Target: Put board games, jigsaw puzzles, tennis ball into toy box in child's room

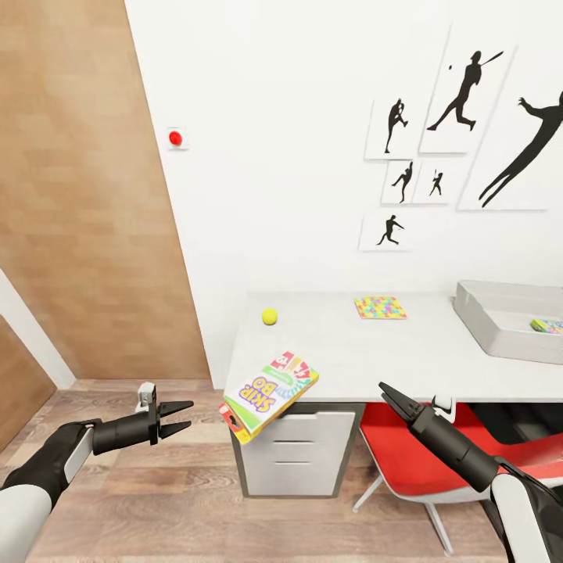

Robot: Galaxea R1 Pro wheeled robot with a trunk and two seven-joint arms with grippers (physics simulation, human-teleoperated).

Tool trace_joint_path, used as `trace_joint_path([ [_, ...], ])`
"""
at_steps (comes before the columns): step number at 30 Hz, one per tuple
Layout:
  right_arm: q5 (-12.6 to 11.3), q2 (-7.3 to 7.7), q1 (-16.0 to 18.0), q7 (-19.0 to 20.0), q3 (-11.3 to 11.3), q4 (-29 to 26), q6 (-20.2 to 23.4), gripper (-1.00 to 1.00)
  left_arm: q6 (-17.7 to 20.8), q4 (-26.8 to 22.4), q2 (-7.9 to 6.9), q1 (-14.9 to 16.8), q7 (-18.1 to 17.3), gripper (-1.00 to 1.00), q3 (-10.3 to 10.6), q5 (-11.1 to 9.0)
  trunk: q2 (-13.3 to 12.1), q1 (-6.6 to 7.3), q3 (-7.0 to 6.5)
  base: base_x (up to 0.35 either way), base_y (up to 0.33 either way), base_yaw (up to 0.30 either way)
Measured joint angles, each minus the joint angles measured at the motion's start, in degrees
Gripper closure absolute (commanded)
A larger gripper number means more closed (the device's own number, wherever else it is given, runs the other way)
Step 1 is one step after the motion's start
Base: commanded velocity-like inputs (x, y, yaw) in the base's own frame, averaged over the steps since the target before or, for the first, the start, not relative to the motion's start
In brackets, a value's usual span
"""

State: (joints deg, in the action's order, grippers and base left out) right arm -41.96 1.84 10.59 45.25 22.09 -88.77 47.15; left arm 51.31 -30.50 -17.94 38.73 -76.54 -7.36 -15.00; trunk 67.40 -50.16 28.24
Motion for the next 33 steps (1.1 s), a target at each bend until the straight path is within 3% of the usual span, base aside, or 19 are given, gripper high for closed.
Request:
trace_joint_path([
  [21,0.04,0.01,0.0,0.0,0.05,0.0,-0.16,-1.0,-0.07,0.0,-0.03,0.0,-0.07,-1.0,-0.1,-0.09,0.0,0.0,0.0,-0.002,-0.001,0.0],
  [33,0.06,0.01,0.0,0.0,0.08,0.0,-0.18,-1.0,-0.08,0.0,-0.22,0.0,-0.09,-1.0,-0.2,-0.14,4.8,-2.63,2.15,0.0,0.0,0.0],
])
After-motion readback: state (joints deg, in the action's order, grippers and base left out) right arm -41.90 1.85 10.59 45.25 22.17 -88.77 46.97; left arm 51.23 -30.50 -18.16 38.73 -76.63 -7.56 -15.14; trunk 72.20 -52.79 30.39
